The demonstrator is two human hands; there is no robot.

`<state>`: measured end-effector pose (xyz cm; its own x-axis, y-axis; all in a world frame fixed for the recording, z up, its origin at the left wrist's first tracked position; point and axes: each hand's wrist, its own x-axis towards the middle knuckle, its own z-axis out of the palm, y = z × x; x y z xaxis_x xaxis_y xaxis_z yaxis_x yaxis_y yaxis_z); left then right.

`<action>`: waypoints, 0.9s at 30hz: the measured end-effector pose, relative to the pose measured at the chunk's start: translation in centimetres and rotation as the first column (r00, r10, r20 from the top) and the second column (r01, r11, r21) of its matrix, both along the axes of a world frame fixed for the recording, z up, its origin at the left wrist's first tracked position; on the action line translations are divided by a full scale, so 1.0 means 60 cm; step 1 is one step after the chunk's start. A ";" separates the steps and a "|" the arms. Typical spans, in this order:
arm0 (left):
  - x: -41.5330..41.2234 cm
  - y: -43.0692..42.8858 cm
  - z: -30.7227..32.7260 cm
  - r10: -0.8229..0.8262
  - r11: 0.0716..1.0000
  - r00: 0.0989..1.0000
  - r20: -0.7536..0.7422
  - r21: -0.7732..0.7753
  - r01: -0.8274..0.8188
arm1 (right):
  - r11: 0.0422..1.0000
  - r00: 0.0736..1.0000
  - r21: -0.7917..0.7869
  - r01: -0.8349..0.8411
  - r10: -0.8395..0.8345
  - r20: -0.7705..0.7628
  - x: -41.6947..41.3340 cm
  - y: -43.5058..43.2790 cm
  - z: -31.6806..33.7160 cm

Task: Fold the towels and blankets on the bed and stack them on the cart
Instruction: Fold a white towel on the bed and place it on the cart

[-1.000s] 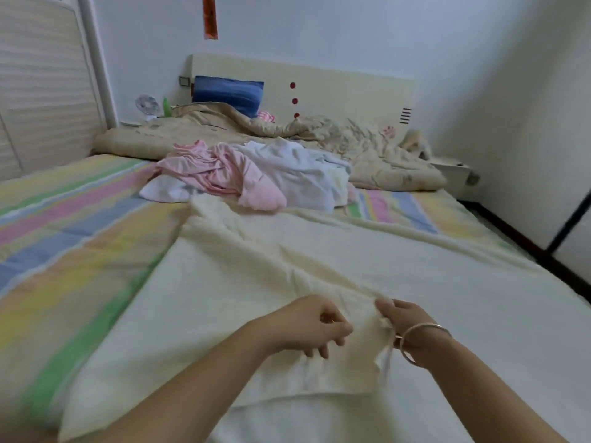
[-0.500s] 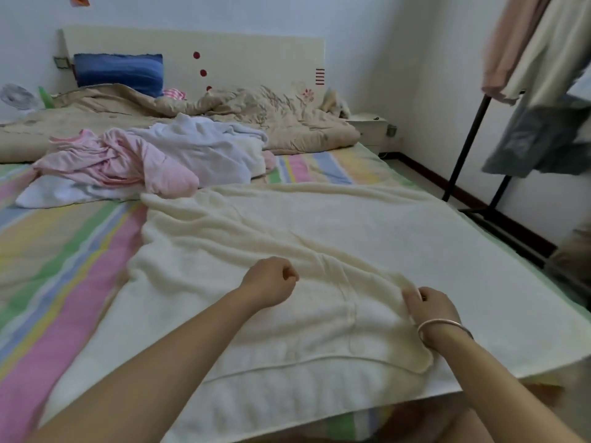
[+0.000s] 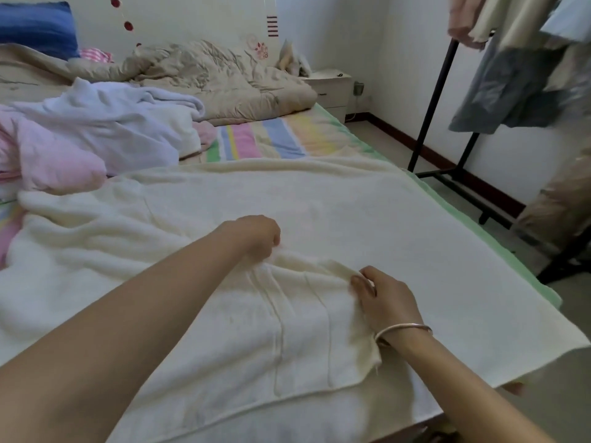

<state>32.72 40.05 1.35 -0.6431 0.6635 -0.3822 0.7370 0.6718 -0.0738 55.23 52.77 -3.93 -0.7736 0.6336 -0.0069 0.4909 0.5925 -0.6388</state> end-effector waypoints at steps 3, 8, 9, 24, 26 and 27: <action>0.002 0.035 0.006 -0.042 0.960 0.994 -0.104 -0.280 0.012 | 0.998 0.998 -0.007 -0.066 0.066 0.013 0.001 0.037 0.004; 0.027 0.076 0.026 0.000 0.842 0.998 -0.065 -0.539 -0.035 | 0.991 0.992 -0.059 -0.124 0.125 0.020 0.020 0.108 0.012; 0.030 0.082 0.034 0.050 0.864 0.998 -0.027 -0.500 -0.057 | 0.990 0.992 -0.065 -0.122 0.124 0.022 0.027 0.128 0.016; 0.195 0.361 -0.036 0.135 0.857 0.966 -0.222 0.515 -0.002 | 0.968 0.995 -0.237 0.080 -0.062 0.083 0.219 0.396 -0.003; 0.185 0.346 -0.042 0.109 0.887 0.966 -0.235 0.461 0.012 | 0.968 0.993 -0.233 0.094 -0.075 0.089 0.226 0.394 -0.010; 0.179 0.340 -0.040 0.109 0.887 0.967 -0.228 0.461 0.009 | 0.966 0.992 -0.238 0.101 -0.081 0.095 0.229 0.391 -0.012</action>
